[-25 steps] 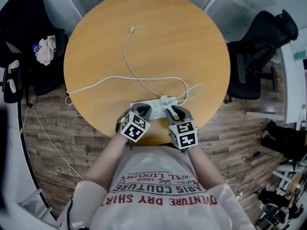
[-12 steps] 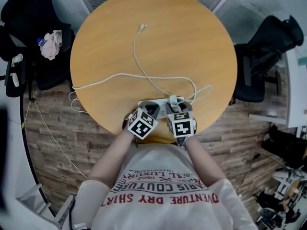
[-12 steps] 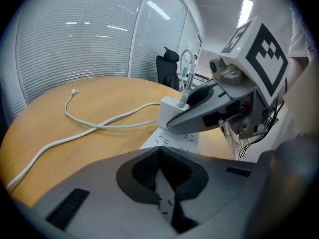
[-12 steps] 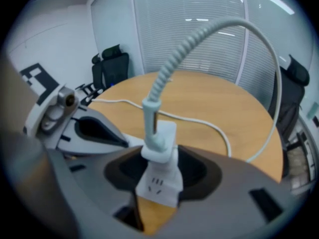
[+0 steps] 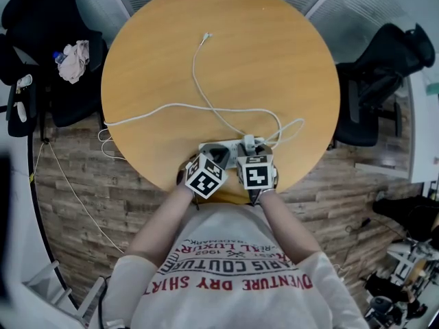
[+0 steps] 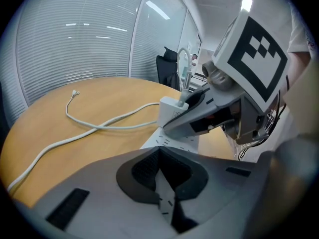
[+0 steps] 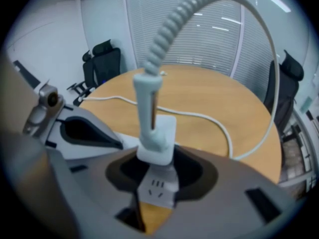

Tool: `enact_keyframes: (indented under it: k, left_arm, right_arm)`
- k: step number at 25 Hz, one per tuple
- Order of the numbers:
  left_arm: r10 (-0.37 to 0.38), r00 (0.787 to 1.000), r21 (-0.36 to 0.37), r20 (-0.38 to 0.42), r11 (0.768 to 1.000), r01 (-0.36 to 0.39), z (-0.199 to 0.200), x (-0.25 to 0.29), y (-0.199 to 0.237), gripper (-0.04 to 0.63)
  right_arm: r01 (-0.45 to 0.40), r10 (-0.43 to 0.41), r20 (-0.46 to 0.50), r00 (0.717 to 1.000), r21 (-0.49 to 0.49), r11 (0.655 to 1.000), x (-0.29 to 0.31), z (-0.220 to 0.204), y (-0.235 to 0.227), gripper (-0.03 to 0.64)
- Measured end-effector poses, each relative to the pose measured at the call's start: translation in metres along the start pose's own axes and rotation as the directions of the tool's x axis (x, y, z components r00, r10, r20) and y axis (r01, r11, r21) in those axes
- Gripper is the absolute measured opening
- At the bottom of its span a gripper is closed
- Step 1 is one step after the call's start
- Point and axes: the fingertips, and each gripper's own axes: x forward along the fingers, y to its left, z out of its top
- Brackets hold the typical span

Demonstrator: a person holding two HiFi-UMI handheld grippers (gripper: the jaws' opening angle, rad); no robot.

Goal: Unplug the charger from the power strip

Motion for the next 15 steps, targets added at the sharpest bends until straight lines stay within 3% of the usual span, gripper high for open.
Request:
enact_keyframes:
  k: [11,15]
  left_arm:
    - [0.016,1.0,0.034,0.006,0.999,-0.016,-0.002,0.001,-0.001,0.032]
    - [0.014,1.0,0.034,0.001,0.999,-0.014,-0.002,0.001,0.0,0.032]
  right_arm:
    - [0.028,-0.027,-0.022,0.999,0.078,0.997,-0.012,-0.006,-0.003,0.158]
    - [0.035,-0.036,0.047,0.998,0.032,0.999,-0.025,0.009,-0.003,0.155]
